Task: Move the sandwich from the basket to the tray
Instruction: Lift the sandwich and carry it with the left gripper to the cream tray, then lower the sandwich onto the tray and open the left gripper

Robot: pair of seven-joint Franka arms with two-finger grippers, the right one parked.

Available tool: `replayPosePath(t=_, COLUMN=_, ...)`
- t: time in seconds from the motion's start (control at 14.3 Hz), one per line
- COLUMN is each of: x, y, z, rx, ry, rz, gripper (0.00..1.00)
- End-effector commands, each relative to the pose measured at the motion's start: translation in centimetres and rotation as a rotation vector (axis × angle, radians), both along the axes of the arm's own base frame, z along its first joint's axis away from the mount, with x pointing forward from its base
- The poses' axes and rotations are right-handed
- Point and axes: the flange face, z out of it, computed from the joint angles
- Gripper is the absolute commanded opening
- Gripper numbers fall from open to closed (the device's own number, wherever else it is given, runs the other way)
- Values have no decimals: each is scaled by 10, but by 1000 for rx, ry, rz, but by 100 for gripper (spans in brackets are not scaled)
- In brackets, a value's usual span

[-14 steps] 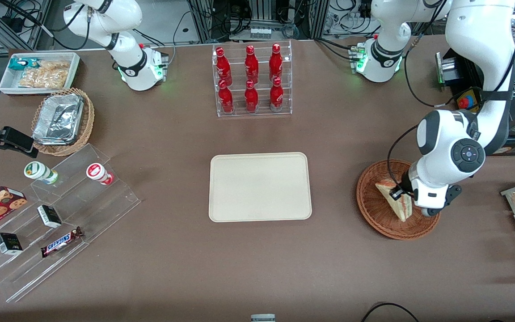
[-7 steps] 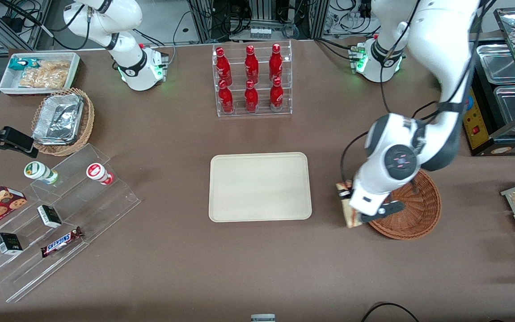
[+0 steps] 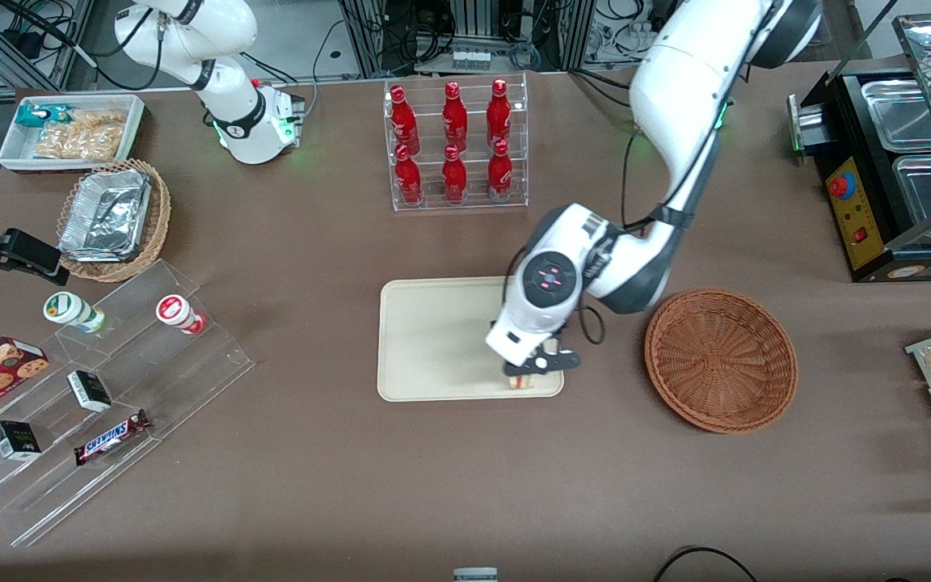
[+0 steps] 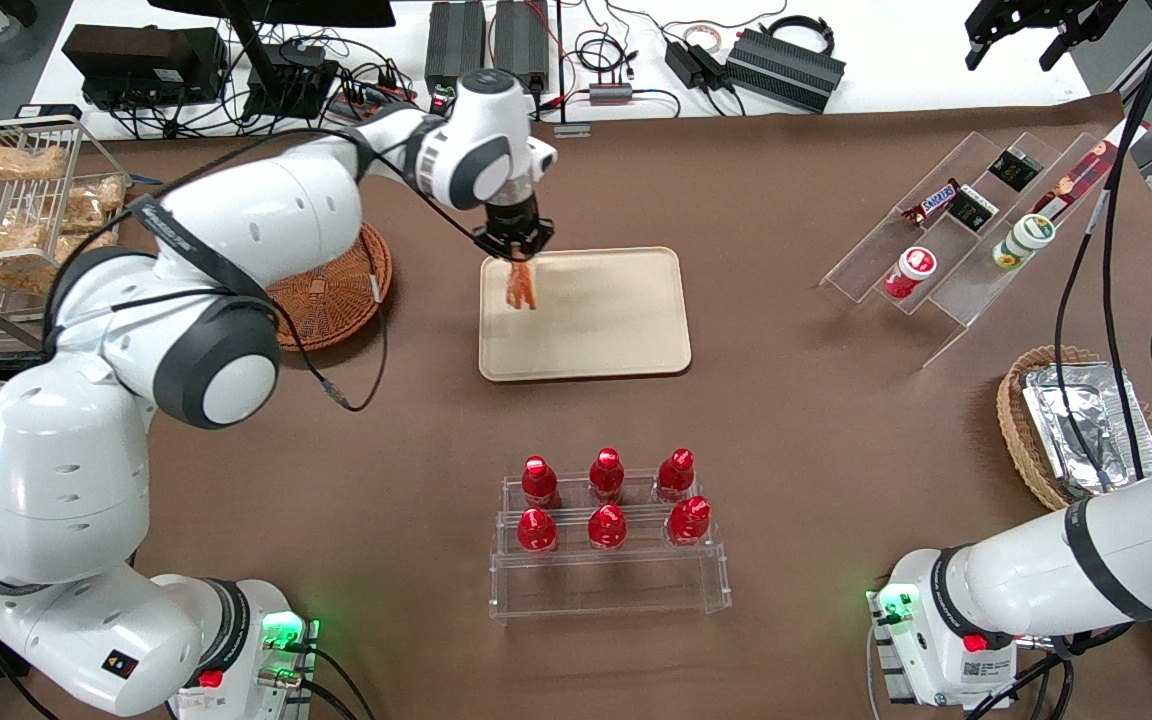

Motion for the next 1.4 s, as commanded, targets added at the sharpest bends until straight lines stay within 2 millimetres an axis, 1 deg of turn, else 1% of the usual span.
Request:
replayPosePath(t=0.0, x=-19, y=-35, z=-7, rx=17, ry=10, rz=7, gripper=8)
replayPosePath(t=0.07, x=-28, y=-48, z=-12, rx=8, ry=-5, rz=-3, gripper=8)
replayPosePath(t=0.21, x=-37, y=-62, z=-26, rx=-2, ry=-20, rz=-14, gripper=8)
replayPosePath(t=0.28, x=-38, y=-63, z=-36, rx=3, ry=-15, rz=-4, gripper=9)
replayPosePath(t=0.42, x=-36, y=-65, z=-42, rx=-9, ry=-29, rz=34, gripper=10)
replayPosePath(t=0.49, x=-36, y=-65, z=-45, rx=-13, ry=-31, rz=42, gripper=14)
replayPosePath(t=0.56, x=-35, y=-64, z=-45, rx=-15, ry=-30, rz=46, gripper=25)
replayPosePath(t=0.63, x=-32, y=-63, z=-40, rx=-19, ry=-36, rz=43, gripper=56)
replayPosePath(t=0.7, x=-27, y=-58, z=-34, rx=-23, ry=-38, rz=48, gripper=100)
replayPosePath(t=0.77, x=-28, y=-60, z=-24, rx=-29, ry=-47, rz=53, gripper=100)
replayPosePath(t=0.84, x=-27, y=-61, z=-7, rx=-36, ry=-67, rz=49, gripper=100)
replayPosePath(t=0.91, x=-24, y=-57, z=7, rx=-39, ry=-85, rz=47, gripper=100)
replayPosePath(t=0.98, x=-23, y=-53, z=31, rx=-45, ry=-98, rz=47, gripper=100)
replayPosePath(t=1.05, x=-20, y=-42, z=47, rx=-31, ry=-90, rz=57, gripper=100)
replayPosePath(t=1.12, x=-10, y=-24, z=68, rx=-22, ry=-91, rz=86, gripper=100)
replayPosePath(t=1.19, x=-1, y=-6, z=81, rx=-15, ry=-82, rz=130, gripper=100)
replayPosePath(t=1.26, x=9, y=18, z=88, rx=14, ry=-51, rz=173, gripper=100)
replayPosePath(t=1.33, x=11, y=34, z=89, rx=51, ry=-14, rz=178, gripper=100)
